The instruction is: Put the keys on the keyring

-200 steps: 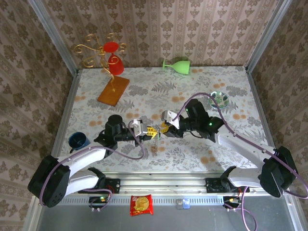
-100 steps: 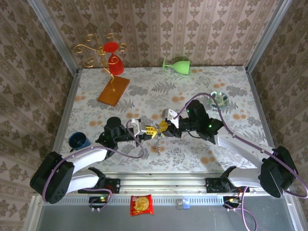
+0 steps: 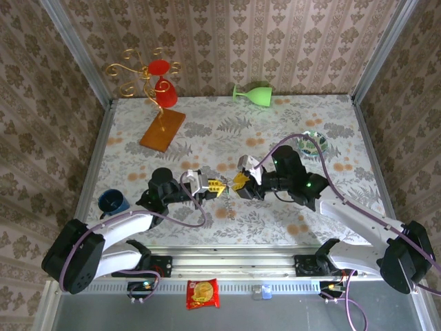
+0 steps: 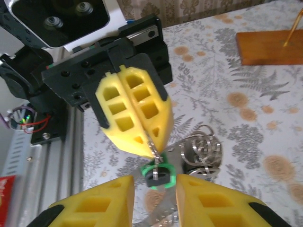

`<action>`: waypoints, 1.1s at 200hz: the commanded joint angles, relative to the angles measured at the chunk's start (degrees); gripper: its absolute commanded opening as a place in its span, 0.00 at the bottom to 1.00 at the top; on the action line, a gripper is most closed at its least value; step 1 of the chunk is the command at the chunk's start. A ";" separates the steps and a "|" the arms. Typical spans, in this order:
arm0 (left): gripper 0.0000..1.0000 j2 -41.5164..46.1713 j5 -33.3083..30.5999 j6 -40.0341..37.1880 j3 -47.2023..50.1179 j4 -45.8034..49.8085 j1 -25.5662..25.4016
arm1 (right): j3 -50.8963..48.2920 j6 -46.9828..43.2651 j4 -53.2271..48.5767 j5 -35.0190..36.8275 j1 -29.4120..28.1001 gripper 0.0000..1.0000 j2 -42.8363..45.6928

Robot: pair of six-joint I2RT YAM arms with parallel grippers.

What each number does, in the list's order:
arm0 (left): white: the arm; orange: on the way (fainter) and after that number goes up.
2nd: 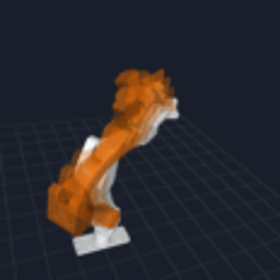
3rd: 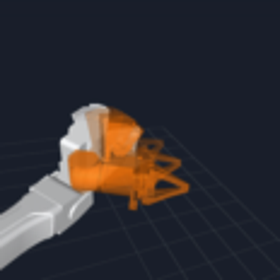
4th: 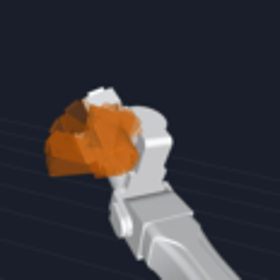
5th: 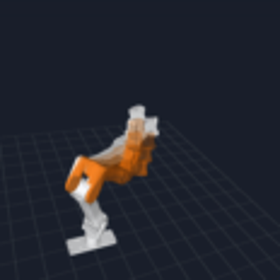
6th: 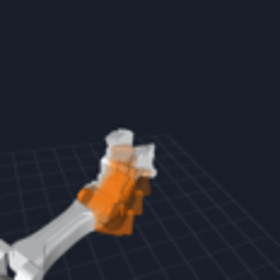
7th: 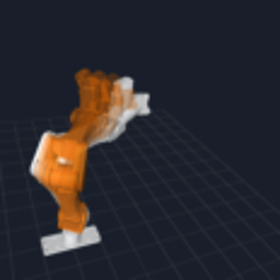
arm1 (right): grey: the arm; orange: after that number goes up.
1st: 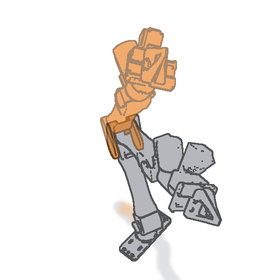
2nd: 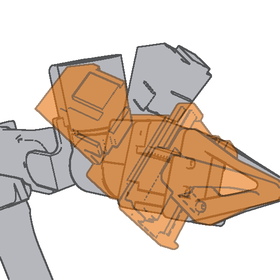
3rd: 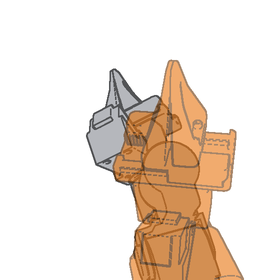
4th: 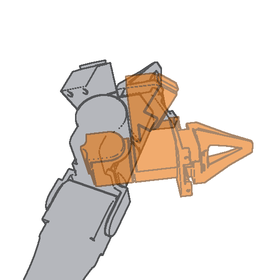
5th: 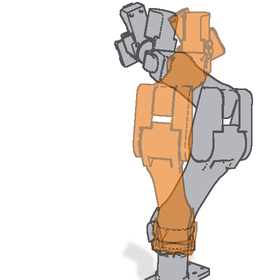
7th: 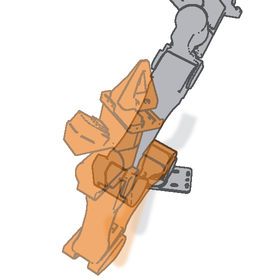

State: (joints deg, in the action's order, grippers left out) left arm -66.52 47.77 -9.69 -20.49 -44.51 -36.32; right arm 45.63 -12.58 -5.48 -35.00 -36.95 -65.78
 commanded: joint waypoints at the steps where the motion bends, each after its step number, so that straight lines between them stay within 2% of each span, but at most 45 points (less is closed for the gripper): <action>1: 0.00 0.78 0.44 -1.13 0.11 -1.98 -0.15 | 0.80 4.43 0.34 -0.37 -1.74 0.31 -1.29; 83: 0.00 0.82 1.19 -0.59 -0.08 -1.98 -0.25 | 0.43 3.22 3.50 4.65 -1.99 0.26 -3.24; 133: 0.00 0.78 1.46 -0.85 -0.33 -1.55 -0.25 | -1.40 0.60 3.81 11.17 -1.99 0.35 -0.58; 180: 0.00 0.60 1.70 -0.89 -0.58 -1.71 -0.25 | -0.01 0.94 3.80 3.56 -1.99 0.32 -2.98; 220: 0.00 0.60 1.67 -0.99 -0.51 -1.73 -0.25 | 0.37 0.76 3.26 1.72 -1.94 0.18 -4.09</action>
State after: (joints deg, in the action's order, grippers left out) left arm -66.52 47.83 -9.87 -20.40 -43.77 -36.36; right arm 44.82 -10.98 -2.81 -30.46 -38.68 -69.47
